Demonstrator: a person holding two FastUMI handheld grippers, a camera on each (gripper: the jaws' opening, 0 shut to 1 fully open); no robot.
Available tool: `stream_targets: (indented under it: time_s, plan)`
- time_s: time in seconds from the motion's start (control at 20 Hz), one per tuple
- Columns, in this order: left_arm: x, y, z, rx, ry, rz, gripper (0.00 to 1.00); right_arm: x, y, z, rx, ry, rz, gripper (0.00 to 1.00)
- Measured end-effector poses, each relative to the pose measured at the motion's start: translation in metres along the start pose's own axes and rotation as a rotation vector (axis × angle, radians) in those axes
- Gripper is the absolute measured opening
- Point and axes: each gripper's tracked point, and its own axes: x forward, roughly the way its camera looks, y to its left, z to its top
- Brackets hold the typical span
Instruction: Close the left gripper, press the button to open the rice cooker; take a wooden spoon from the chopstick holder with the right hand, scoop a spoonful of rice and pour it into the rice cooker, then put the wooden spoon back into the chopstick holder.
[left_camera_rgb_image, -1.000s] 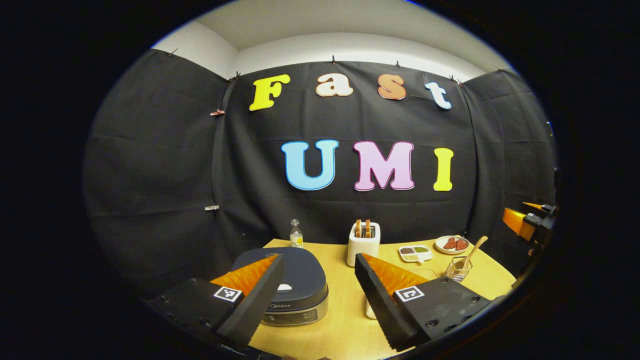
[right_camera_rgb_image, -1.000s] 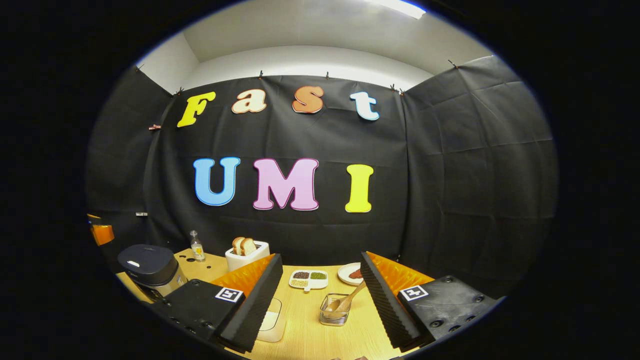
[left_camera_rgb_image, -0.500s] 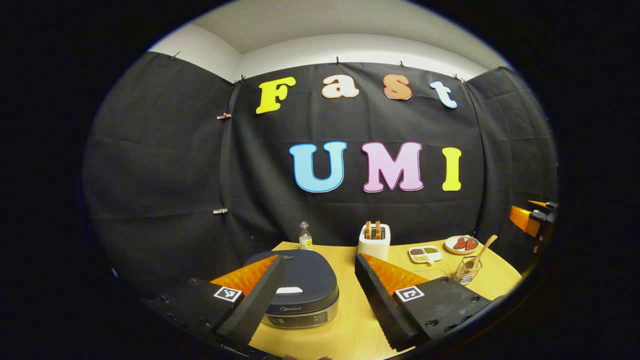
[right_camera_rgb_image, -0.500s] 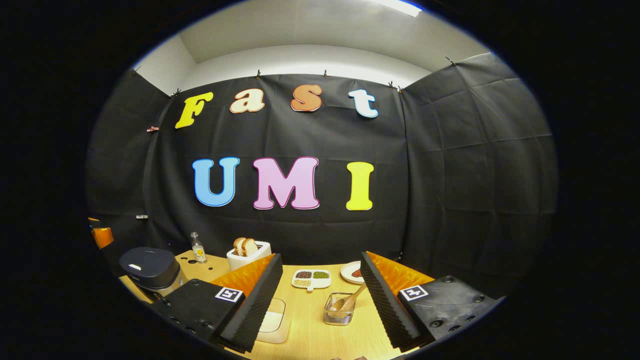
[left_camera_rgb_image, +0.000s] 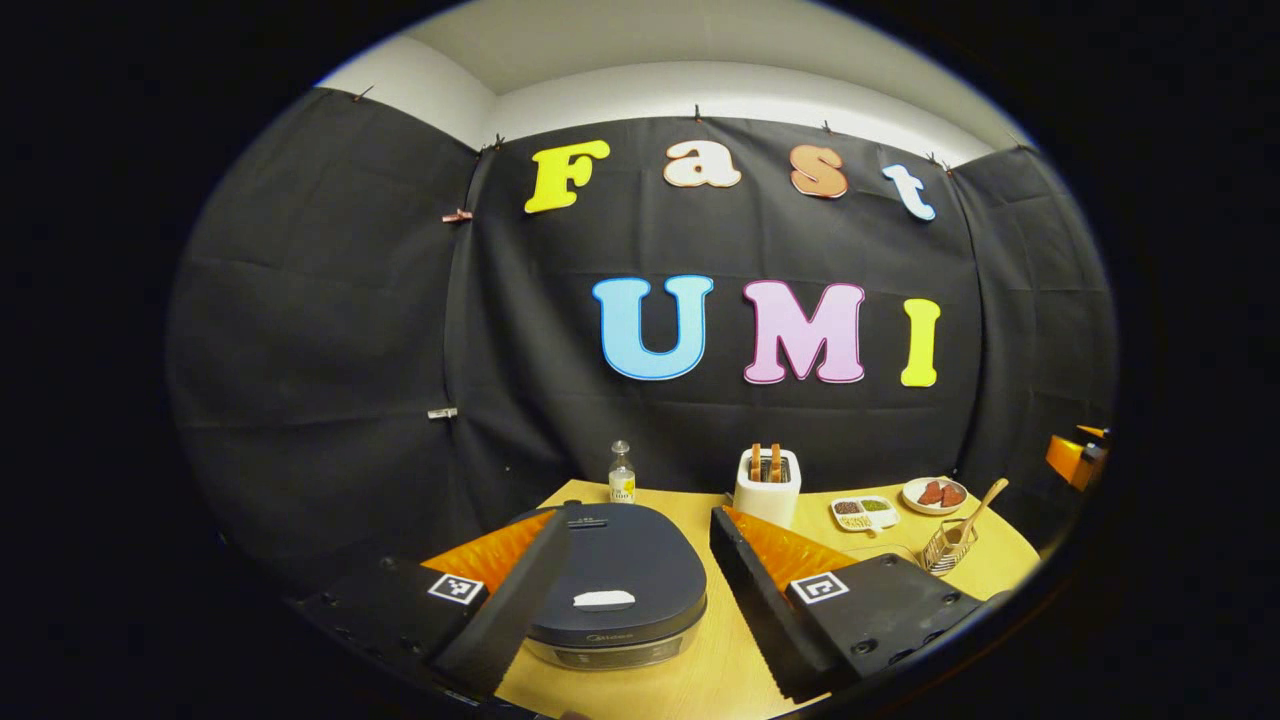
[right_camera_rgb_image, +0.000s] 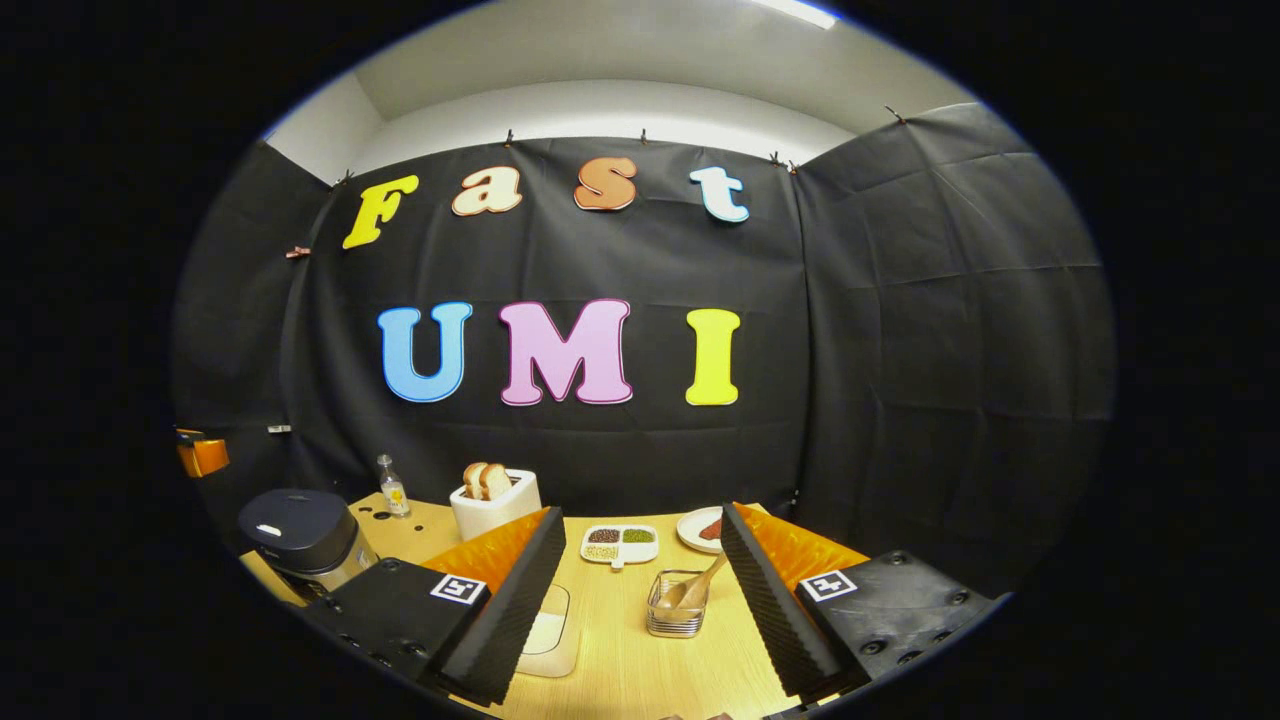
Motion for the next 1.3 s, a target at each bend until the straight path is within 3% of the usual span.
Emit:
stream_targets:
  time_s: [0.1,0.35,0.4,0.6,0.75,0.95,1.3]
  plan:
    - [0.01,0.005,-0.001,-0.011,0.02,-0.02,0.91,-0.003,-0.004,-0.002,-0.005,0.008,-0.014,0.98]
    - [0.037,0.023,-0.027,-0.048,0.133,-0.046,0.57,-0.011,-0.012,-0.01,-0.014,0.031,-0.047,0.98]
    - [0.044,0.028,-0.032,-0.067,0.155,-0.038,0.43,-0.013,-0.013,-0.009,-0.013,0.033,-0.053,0.98]
    - [0.06,0.05,-0.061,-0.155,0.257,0.0,0.07,-0.023,-0.021,-0.012,-0.011,0.045,-0.09,0.98]
    - [0.068,0.047,-0.082,-0.198,0.342,-0.039,0.06,-0.031,-0.026,-0.017,-0.014,0.063,-0.126,0.98]
    - [0.075,0.036,-0.11,-0.155,0.424,-0.106,0.06,-0.042,-0.026,-0.025,-0.025,0.083,-0.147,0.98]
    - [0.072,0.031,-0.131,-0.16,0.465,-0.109,0.07,-0.045,-0.021,-0.037,-0.013,0.129,-0.164,0.98]
